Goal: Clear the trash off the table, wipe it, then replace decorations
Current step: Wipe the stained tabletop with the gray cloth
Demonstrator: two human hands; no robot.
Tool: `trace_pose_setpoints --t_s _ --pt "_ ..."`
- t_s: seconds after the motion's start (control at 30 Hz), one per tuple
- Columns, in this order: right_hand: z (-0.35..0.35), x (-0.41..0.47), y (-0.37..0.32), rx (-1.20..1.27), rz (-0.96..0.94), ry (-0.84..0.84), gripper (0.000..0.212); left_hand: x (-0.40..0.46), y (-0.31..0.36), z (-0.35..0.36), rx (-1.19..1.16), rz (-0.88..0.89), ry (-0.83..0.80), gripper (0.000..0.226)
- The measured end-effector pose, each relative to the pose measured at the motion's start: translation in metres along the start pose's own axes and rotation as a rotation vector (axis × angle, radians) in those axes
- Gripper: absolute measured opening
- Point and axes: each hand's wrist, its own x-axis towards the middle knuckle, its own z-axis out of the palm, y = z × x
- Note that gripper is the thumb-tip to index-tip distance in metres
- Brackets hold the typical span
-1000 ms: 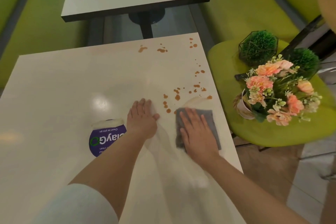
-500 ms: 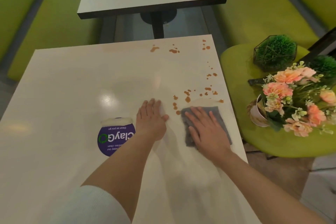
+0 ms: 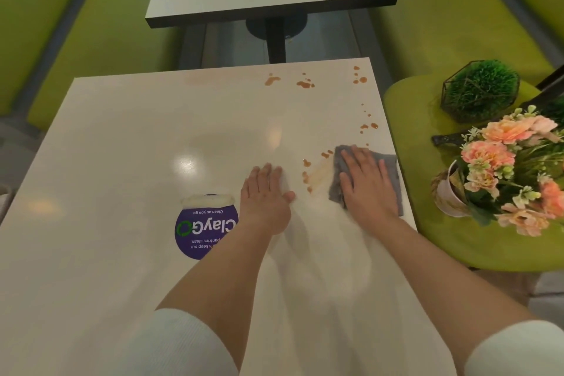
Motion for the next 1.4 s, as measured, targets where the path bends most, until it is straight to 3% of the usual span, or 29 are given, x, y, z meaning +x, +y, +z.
trace_pose_setpoints --t_s 0.07,0.23,0.37,0.47,0.57,0.67,0.77,0.87,0.97,1.07,1.27,1.4 --pt "0.003 0.002 -0.018 -0.008 0.040 0.019 0.055 0.000 -0.001 0.000 0.003 0.000 0.003 0.062" --pt "0.002 -0.025 -0.026 0.036 -0.280 -0.092 0.060 0.000 0.000 0.000 0.017 0.001 0.010 0.063" --pt "-0.002 0.005 0.022 0.011 -0.006 -0.002 0.069 0.000 -0.001 0.001 0.008 0.011 0.012 0.061" --pt "0.000 0.018 0.001 0.004 0.115 0.028 0.075 0.002 -0.003 0.003 -0.002 0.013 0.019 0.061" --pt "0.005 -0.004 -0.028 0.030 -0.125 -0.040 0.068 0.002 -0.003 0.003 -0.006 0.016 0.019 0.062" --pt "0.001 -0.009 -0.012 0.066 -0.297 -0.077 0.060 0.002 -0.003 0.003 -0.009 0.013 0.015 0.061" --pt "0.001 0.019 0.013 0.050 -0.108 -0.019 0.060 0.001 -0.003 0.004 0.001 0.021 0.013 0.061" --pt "0.002 0.036 -0.009 0.023 0.072 0.036 0.054 0.003 -0.003 0.003 0.003 0.018 0.022 0.061" --pt "0.007 0.011 -0.041 0.088 -0.117 0.004 0.051 0.002 -0.004 0.004 0.000 0.016 0.025 0.062" --pt "0.005 -0.016 -0.030 0.104 -0.331 -0.049 0.053 0.002 -0.003 0.004 -0.009 0.012 0.025 0.062" --pt "0.005 0.030 -0.023 0.081 -0.035 0.021 0.059 0.002 -0.005 0.005 -0.011 0.026 0.046 0.062" --pt "0.012 0.003 -0.053 0.086 -0.231 -0.037 0.057 0.001 -0.005 0.006 -0.040 0.031 0.055 0.062"
